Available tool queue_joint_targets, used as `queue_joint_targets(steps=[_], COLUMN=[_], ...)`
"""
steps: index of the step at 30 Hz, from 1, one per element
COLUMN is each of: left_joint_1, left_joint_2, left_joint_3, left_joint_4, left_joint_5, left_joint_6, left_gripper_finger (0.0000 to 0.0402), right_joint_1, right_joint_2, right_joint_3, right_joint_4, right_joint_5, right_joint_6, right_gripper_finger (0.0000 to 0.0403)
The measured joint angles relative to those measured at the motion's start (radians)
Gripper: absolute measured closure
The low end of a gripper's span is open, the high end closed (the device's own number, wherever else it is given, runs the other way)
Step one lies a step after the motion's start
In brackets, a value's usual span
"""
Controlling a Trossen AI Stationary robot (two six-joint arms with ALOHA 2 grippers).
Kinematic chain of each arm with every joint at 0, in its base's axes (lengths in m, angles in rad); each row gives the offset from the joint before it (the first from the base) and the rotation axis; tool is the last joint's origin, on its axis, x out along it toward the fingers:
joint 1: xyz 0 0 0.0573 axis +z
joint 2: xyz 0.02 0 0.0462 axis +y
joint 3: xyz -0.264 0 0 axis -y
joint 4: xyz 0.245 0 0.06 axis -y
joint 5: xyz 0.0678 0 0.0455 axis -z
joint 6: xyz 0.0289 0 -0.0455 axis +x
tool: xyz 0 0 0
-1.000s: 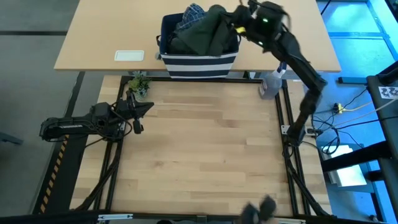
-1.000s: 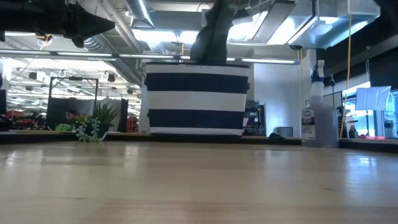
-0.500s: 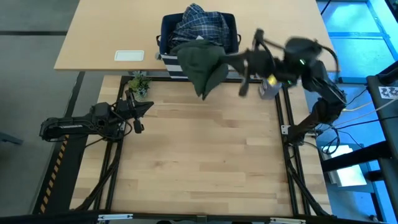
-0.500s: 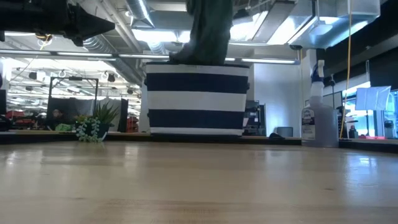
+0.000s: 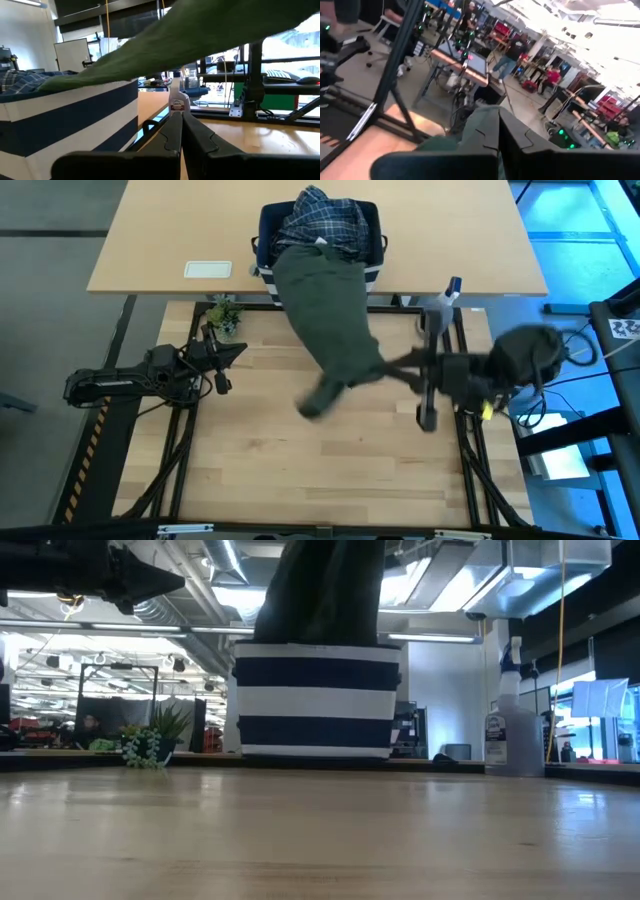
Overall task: Fold Laundry from Bin
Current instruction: Fold the green polo shirt
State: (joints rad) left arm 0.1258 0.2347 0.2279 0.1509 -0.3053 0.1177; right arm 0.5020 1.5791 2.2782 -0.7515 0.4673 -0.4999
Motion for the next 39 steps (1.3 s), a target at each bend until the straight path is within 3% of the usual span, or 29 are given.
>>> queue_joint_targets(steps=[4, 9, 13, 17, 22, 26, 39], left_joint_1=[0.0, 0.0, 0.0, 0.0, 0.0, -0.007, -0.085], left_joint_2=[0.0, 0.0, 0.0, 0.0, 0.0, 0.0, 0.141], left_joint_3=[0.0, 0.0, 0.0, 0.0, 0.0, 0.0, 0.0], left_joint_4=[0.0, 0.0, 0.0, 0.0, 0.0, 0.0, -0.009], left_joint_5=[0.0, 0.0, 0.005, 0.035, 0.062, 0.094, 0.079], left_joint_6=[0.0, 0.0, -0.009, -0.037, -0.077, -0.127, -0.266], left_gripper_finger=[0.0401, 0.0401, 0.0401, 0.0401, 0.0401, 0.0401, 0.0401], right_joint_1=[0.105, 0.198, 0.198, 0.148, 0.078, 0.036, 0.021], right_joint_2=[0.002, -0.006, -0.067, -0.196, -0.342, -0.402, -0.344], right_joint_3=[-0.081, -0.283, -0.502, -0.783, -1.146, -1.346, -1.596], right_joint_4=[0.003, 0.108, 0.162, 0.271, 0.433, 0.531, 0.543], right_joint_5=[0.076, 0.213, 0.287, 0.294, 0.201, 0.105, -0.196], right_joint_6=[0.047, 0.095, 0.242, 0.458, 0.695, 0.828, 1.158], right_gripper_finger=[0.0403, 0.0403, 0.0403, 0.0403, 0.0403, 0.0403, 0.0403])
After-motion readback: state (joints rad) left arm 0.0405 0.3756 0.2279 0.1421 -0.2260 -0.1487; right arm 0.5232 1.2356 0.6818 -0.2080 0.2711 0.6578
